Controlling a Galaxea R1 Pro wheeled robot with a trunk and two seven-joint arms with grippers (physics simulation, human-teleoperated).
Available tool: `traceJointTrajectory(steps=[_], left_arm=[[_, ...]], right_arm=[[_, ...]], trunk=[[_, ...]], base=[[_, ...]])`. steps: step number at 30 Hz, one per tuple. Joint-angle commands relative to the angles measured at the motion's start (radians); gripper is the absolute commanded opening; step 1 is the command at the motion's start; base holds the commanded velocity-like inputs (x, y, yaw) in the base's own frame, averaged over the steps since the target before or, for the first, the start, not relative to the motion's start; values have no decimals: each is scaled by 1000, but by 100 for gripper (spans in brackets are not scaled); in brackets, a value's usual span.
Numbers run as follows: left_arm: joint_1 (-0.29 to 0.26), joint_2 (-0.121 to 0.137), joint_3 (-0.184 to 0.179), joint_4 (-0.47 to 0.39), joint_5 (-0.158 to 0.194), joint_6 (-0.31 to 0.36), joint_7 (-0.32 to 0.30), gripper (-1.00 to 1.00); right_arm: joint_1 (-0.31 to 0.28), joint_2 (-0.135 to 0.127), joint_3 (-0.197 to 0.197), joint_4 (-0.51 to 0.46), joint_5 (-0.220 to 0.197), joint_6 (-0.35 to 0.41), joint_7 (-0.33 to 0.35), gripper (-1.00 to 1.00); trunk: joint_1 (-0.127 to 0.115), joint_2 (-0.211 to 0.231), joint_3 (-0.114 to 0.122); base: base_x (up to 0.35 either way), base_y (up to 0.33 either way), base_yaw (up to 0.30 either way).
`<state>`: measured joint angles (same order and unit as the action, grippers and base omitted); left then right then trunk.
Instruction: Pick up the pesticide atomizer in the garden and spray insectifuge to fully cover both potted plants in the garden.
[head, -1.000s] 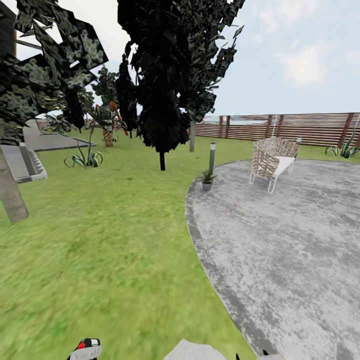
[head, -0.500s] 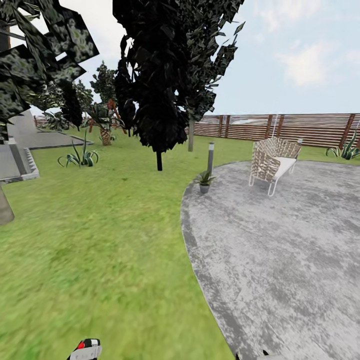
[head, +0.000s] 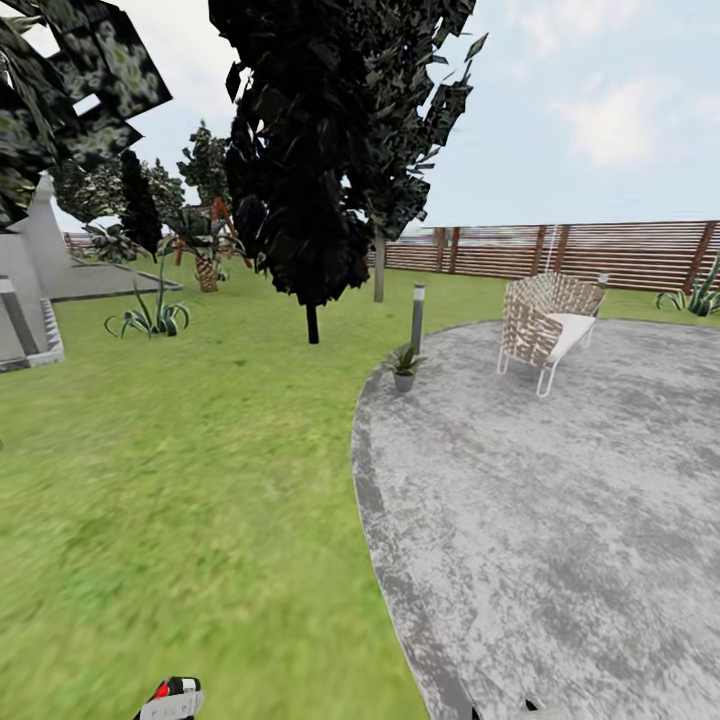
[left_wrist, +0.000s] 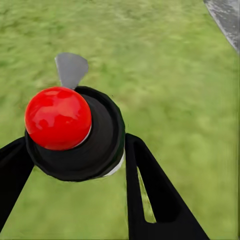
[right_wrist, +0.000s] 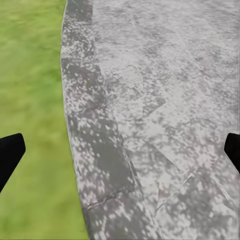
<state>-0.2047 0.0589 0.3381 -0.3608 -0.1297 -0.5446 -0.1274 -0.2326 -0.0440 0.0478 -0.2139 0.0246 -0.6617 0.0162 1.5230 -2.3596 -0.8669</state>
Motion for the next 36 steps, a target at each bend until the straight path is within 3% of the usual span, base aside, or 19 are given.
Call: traceJointTrajectory(steps=[1,36], left_arm=[[-1,-1,9,0,-10,-4,-5,-100],[-1,-1,9,0,-10,-5,-5,-100]], right_arm=[[-1,-1,4,1,0,-3,-1,100],[-1,-1,4,1,0,-3,-1,100]], trunk=[[0,0,-1],[0,0,-1]], base=[[302,-164,0],[302,-164,0]])
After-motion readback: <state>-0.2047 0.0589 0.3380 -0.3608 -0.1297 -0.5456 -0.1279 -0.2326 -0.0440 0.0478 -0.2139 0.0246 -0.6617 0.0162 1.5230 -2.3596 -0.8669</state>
